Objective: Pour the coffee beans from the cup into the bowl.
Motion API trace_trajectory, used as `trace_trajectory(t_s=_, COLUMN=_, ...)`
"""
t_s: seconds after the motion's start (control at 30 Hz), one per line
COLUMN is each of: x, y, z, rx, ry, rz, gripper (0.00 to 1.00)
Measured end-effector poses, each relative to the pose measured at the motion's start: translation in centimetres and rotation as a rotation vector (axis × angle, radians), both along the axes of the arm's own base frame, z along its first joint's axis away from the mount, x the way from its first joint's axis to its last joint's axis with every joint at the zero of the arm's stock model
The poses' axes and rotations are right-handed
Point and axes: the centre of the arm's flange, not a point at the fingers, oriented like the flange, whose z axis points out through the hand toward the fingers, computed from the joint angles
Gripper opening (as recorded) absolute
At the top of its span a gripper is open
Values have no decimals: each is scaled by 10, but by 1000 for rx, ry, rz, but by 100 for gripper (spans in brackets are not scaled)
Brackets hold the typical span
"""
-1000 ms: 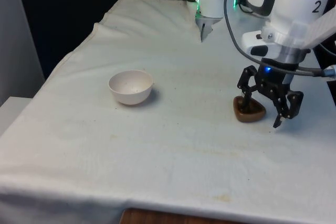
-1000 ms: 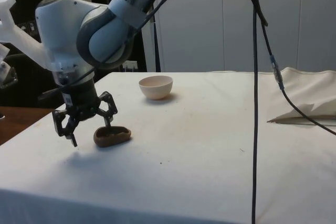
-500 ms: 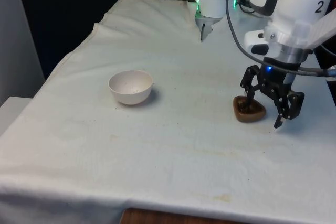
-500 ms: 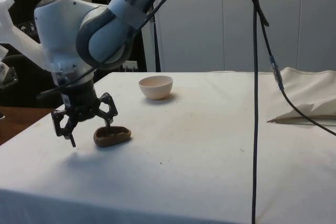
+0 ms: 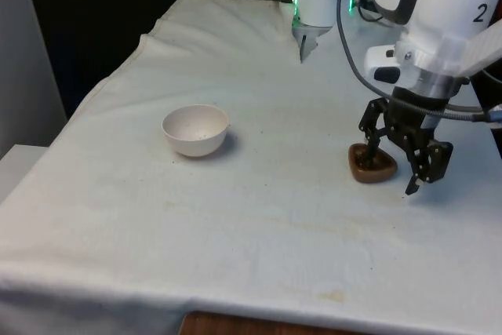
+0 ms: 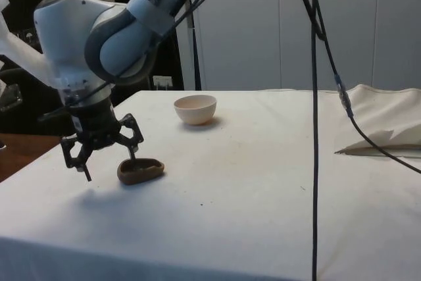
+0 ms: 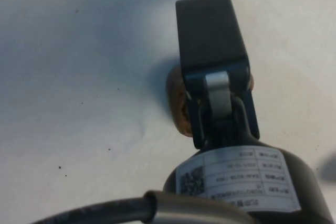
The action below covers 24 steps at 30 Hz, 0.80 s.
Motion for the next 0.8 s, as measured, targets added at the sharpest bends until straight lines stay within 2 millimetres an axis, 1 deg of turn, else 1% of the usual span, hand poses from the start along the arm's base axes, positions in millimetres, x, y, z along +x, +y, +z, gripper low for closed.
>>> trace_trajectory(t_s=0.13, x=4, y=-1, z=2, rx=-13, ry=14, rz=-6, gripper=100)
trace_trajectory(t_s=0.4, x=5, y=1, z=6, rx=-26, ry=25, rz=-7, gripper=100)
trace_trajectory(t_s=0.67, x=1, y=13, z=5, rx=-27, ry=22, rz=-20, gripper=100)
trace_trajectory(t_s=0.8, x=1, y=15, z=3, rx=-27, ry=23, rz=-33, gripper=100)
